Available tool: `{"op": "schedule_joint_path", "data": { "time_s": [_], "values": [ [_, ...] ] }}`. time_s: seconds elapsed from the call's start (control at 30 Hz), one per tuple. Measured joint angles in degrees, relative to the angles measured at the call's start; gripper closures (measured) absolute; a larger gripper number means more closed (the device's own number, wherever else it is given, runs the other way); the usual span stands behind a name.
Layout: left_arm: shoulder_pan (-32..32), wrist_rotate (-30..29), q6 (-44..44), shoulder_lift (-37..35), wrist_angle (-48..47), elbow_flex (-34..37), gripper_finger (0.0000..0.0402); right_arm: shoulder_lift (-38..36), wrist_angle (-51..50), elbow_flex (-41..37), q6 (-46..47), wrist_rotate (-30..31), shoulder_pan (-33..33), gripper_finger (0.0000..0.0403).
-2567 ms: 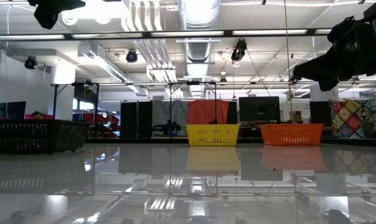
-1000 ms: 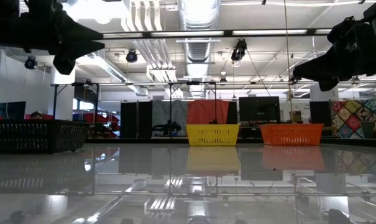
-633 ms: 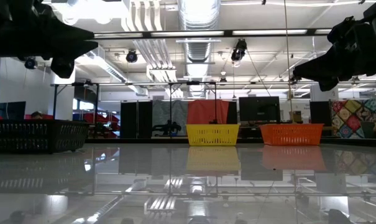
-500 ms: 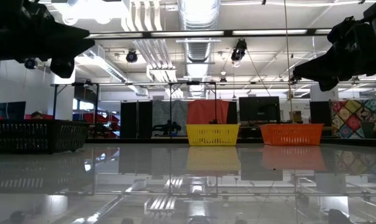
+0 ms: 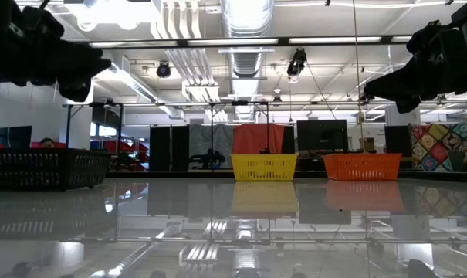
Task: Sort Halloween decoration
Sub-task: Return to Home Position
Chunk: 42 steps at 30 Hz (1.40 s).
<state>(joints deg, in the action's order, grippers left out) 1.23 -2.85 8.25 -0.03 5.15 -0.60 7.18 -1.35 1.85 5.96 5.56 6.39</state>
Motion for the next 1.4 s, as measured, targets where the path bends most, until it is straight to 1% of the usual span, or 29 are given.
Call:
{"op": "schedule_joint_path", "data": {
  "time_s": [0.13,0.2,0.3,0.93,1.4],
  "values": [
    [0.1,0.7,-1.4,0.0,-3.7,0.0,0.0294,0.0,0.0,0.0,0.0,0.0,0.0,0.0330],
    [0.1,2.0,-4.9,0.0,-3.9,0.0,0.0294,0.0,0.0,0.0,0.0,0.0,0.0,0.0330],
    [0.2,2.1,-8.0,0.0,-3.9,0.0,0.0294,0.0,0.0,0.0,0.0,0.0,0.0,0.0330],
    [0.2,2.0,-7.8,0.0,-3.8,0.0,0.0294,0.0,0.1,0.0,0.0,0.0,0.0,0.0330],
    [0.2,2.0,-7.7,1.3,-3.8,0.1,0.0294,-0.1,0.1,0.0,0.0,0.0,0.0,0.0330]
  ]
}}
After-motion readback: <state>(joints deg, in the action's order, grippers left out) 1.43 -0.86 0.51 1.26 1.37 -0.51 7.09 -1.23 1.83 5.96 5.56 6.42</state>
